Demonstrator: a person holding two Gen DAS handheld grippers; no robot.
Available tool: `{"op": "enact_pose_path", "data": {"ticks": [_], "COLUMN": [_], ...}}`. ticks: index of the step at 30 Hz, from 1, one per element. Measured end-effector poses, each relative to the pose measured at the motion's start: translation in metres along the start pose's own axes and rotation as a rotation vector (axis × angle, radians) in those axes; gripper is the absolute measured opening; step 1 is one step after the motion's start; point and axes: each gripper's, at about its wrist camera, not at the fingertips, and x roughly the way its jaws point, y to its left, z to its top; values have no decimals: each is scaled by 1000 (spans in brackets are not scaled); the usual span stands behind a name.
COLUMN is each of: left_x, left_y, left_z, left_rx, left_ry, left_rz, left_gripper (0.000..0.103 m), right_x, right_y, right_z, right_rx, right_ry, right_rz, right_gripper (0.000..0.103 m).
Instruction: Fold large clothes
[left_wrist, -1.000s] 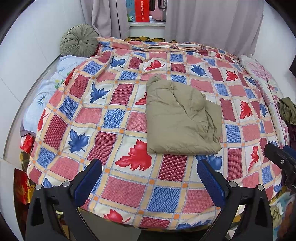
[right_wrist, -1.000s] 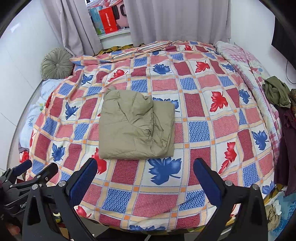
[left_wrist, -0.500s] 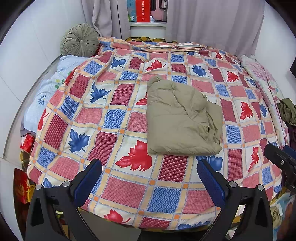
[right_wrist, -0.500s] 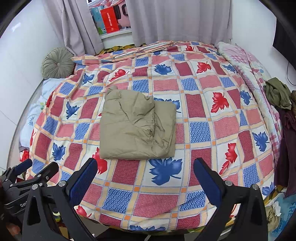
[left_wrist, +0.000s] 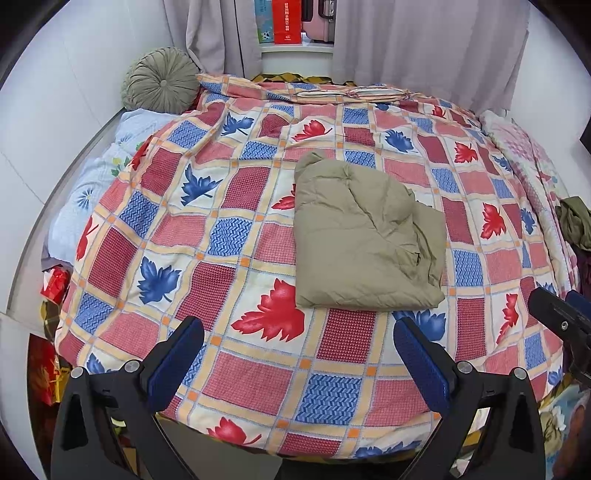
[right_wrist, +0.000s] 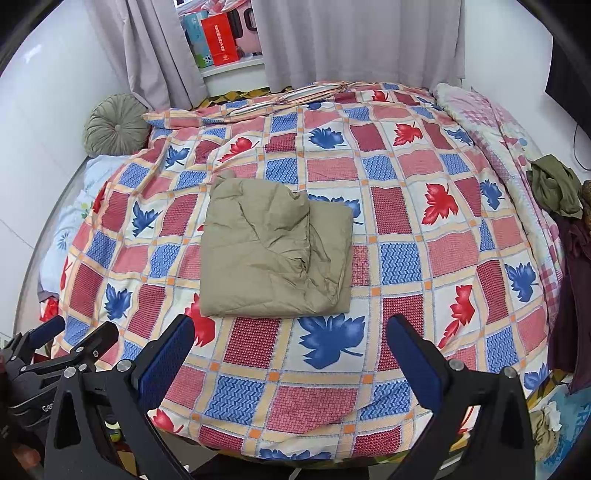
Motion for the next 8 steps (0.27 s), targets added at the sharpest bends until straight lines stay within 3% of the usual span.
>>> {"op": "enact_pose_path", "data": {"ticks": [8], "left_x": [3], "left_y": [5], "left_z": [-3], "left_rx": [5], "left_ry": [-7], "left_rz": [2], "left_gripper": [103], "right_x": [-1], "right_y": [0], "right_z": [1], "right_rx": [0], "right_ry": [1], "right_rz": [0], "right_gripper": [103]}}
